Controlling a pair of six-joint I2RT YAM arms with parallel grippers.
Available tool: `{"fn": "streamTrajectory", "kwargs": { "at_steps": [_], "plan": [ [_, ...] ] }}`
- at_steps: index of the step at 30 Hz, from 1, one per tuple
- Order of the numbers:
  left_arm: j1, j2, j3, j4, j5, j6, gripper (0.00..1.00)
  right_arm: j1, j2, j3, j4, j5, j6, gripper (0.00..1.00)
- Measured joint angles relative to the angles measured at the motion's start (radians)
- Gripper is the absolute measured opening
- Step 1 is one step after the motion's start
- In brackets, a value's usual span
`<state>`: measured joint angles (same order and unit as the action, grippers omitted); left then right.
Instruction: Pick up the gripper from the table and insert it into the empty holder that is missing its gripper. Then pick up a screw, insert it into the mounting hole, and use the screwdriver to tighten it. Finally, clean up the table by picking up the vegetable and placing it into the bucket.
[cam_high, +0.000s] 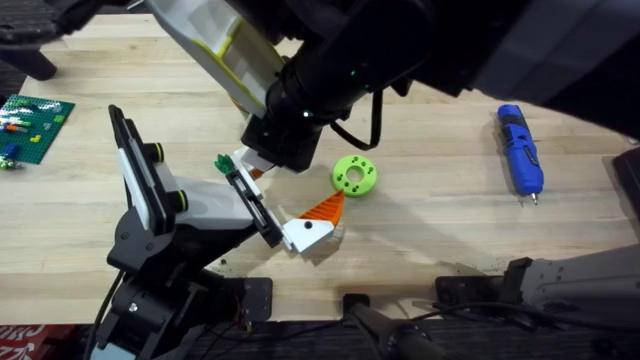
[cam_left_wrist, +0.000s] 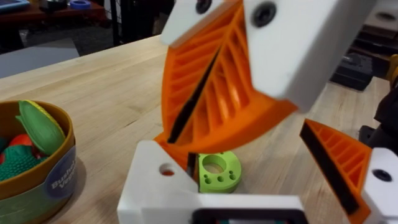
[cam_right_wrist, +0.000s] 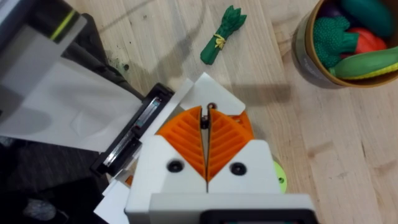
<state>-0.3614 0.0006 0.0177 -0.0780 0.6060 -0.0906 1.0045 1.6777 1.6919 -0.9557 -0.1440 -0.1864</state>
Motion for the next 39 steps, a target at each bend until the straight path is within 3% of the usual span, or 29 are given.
{"fn": "streamTrajectory", "kwargs": {
  "at_steps": [17, 39],
  "plan": [
    [0.000, 0.000, 0.000, 0.000, 0.000, 0.000, 0.986, -0.004, -0.057, 0.001, 0.008, 0.000, -0.001, 0.007],
    [0.000, 0.000, 0.000, 0.000, 0.000, 0.000, 0.986, -0.004, -0.002, 0.001, 0.031, 0.006, -0.002, 0.007]
  ]
}}
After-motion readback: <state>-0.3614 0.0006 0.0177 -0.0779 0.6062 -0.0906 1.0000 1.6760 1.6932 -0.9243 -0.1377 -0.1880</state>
